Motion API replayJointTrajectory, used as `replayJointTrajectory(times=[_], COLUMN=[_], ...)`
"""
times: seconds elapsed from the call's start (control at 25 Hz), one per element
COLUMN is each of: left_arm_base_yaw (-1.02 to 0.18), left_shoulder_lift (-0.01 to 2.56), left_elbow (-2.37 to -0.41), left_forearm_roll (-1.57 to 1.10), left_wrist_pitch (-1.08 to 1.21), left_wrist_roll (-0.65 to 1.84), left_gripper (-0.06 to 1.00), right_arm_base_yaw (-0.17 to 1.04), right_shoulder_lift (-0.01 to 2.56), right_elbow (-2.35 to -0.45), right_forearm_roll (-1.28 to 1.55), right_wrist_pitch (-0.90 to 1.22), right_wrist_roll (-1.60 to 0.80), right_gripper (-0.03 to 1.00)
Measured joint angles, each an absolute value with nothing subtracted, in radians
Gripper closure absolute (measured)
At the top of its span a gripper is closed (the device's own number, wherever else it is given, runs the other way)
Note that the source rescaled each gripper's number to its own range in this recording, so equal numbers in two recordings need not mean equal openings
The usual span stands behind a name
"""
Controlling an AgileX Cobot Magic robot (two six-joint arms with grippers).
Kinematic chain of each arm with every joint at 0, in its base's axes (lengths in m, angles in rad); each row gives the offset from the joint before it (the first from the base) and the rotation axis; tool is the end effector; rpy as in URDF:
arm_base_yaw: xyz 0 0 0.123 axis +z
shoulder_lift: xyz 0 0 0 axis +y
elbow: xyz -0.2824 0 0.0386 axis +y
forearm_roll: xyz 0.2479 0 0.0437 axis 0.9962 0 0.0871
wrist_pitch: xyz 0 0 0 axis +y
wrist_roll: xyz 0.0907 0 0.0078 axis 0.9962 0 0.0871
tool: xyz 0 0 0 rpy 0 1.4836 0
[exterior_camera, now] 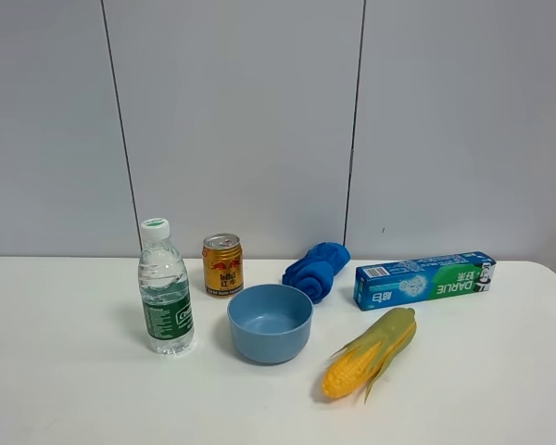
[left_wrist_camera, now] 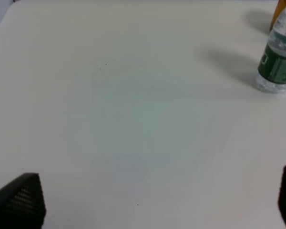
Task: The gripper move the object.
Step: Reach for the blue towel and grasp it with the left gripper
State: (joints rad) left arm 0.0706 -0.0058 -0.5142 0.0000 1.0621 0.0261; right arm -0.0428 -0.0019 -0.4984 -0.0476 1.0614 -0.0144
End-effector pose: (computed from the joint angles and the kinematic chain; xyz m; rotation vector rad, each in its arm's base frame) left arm -0.0075 -0.0005 0.2809 -0.0451 2.0257 0.0611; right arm -0.0052 -0.0036 0.2767 0.0313 2.0448 -0.0927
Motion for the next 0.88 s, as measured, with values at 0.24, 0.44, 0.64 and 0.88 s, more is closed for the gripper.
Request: replayJointTrajectory(times=[0.24,0.44,0.64,0.88], left_arm_base_yaw=[0.071,0.071,0.071,0.071], left_shoulder_lift=[-0.006,-0.006,-0.006,-0.006], left_elbow=[-0.514,-0.514,-0.514,-0.514], left_forearm_roll=[0.0,0.0,0.0,0.0], left_wrist_pitch=[1.062,1.062,1.062,1.062], left_wrist_roll=[0.026,0.026,0.026,0.026], left_gripper=[-0.06,-0.06,-0.06,-0.06], right_arm_base_yaw=[-0.043,-0.043,-0.043,-0.043], right_shoulder_lift=[-0.002,-0.002,-0.002,-0.002], right_elbow=[-0.498,-0.498,-0.498,-0.498], right_forearm_roll=[-0.048,-0.048,-0.048,-0.048], right_wrist_pitch=[1.061,1.061,1.061,1.061], right_wrist_roll=[-0.014,-0.014,-0.014,-0.014], right_gripper=[-0.03,-0.03,-0.03,-0.03])
